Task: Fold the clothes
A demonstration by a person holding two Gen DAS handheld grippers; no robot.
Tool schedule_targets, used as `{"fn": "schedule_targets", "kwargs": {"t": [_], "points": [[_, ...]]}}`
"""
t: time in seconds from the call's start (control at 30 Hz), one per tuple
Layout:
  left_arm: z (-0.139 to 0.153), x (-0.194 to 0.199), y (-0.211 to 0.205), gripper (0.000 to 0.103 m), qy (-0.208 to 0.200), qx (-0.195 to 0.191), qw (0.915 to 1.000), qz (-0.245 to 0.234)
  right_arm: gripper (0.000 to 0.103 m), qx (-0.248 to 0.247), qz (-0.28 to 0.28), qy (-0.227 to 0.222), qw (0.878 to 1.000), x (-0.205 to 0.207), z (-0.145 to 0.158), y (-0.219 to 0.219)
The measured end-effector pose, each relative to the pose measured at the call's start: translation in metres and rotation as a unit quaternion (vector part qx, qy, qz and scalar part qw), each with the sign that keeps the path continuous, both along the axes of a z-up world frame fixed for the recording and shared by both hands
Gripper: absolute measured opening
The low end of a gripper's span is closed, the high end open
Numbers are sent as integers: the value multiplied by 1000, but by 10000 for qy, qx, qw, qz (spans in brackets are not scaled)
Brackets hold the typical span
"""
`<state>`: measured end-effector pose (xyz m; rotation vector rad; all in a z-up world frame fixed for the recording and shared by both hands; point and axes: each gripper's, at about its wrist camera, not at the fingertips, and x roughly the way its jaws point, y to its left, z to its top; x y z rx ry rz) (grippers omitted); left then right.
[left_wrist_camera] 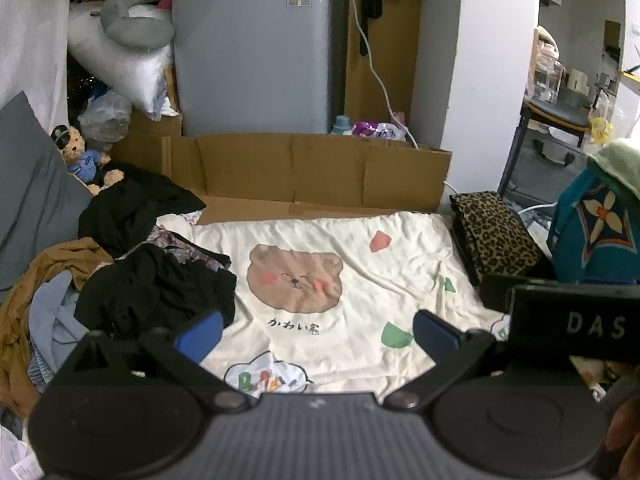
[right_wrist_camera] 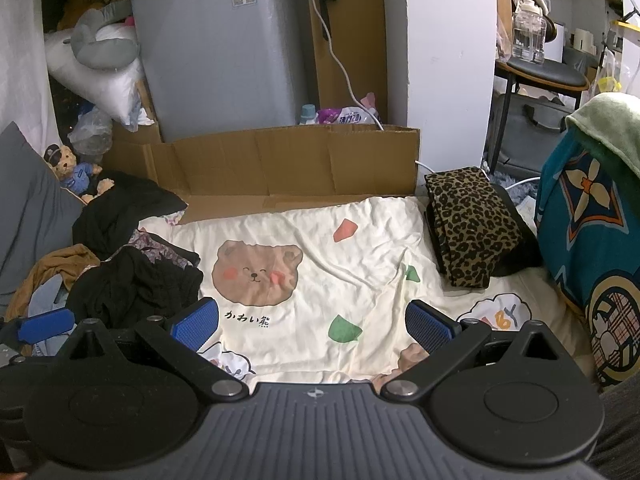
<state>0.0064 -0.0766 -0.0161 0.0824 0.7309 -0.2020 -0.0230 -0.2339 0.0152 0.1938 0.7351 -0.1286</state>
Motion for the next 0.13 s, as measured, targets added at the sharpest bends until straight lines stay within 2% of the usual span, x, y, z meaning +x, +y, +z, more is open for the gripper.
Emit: {"fn": "schedule_targets", "kwargs": {"t": [0.13], "points": [[-1,1,3,103,30,-29,10000,36,102,1,5,18,10000,1,0,0]]}}
